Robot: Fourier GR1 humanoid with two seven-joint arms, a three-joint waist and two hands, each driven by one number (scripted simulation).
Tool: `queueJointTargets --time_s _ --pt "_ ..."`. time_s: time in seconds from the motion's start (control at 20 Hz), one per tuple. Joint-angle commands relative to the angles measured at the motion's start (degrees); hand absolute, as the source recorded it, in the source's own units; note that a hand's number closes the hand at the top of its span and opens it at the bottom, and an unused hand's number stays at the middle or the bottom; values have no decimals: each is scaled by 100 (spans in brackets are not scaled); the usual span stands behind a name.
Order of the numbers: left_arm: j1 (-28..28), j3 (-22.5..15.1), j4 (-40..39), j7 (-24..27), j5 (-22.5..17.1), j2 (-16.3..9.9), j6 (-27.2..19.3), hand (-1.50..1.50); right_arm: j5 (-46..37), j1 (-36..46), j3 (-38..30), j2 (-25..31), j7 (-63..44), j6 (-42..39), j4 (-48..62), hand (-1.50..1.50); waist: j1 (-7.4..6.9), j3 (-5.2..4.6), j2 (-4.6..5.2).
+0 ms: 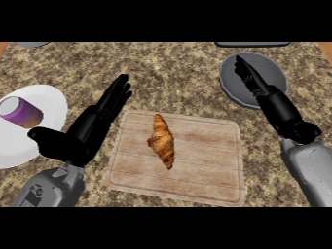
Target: Pick the croissant from the cutting board and place it in the pan
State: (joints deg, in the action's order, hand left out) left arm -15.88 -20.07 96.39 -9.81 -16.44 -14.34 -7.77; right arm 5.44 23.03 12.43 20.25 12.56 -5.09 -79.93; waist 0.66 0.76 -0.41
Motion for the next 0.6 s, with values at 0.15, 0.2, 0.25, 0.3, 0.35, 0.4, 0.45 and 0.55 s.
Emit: queueJointTargets --time_s 0.15,0.2,0.25,0.3,0.35,0.4,0.45,0.55 --pt "352 219 -247 747 575 -66 -295 0 1063 851 54 -761 -56 -1010 239 150 -297 -75 84" --pt "287 342 -407 762 574 -36 -395 0 1230 967 257 -1106 -128 -1109 189 150 -341 -77 102" --pt "506 296 -331 1014 607 -65 -341 0 1463 1166 197 -1203 -31 -1346 383 150 -518 -77 133" --pt "811 220 -221 806 434 -4 -354 0 -714 1069 272 113 -393 8 427 150 -305 -116 15" --pt "1008 267 -400 1230 577 67 -419 0 224 867 -74 -913 -691 364 657 150 -177 -85 51" --pt "1393 119 -606 1710 727 176 -393 0 590 610 -165 -737 -401 -276 683 -150 -128 -80 54" --pt "1220 307 -700 1702 659 228 -335 0 464 389 -28 -841 -314 -323 417 -150 -80 -78 42" --pt "1120 516 -775 1639 557 105 -95 0 545 -20 -50 -478 239 -1126 380 -150 -66 -76 43"
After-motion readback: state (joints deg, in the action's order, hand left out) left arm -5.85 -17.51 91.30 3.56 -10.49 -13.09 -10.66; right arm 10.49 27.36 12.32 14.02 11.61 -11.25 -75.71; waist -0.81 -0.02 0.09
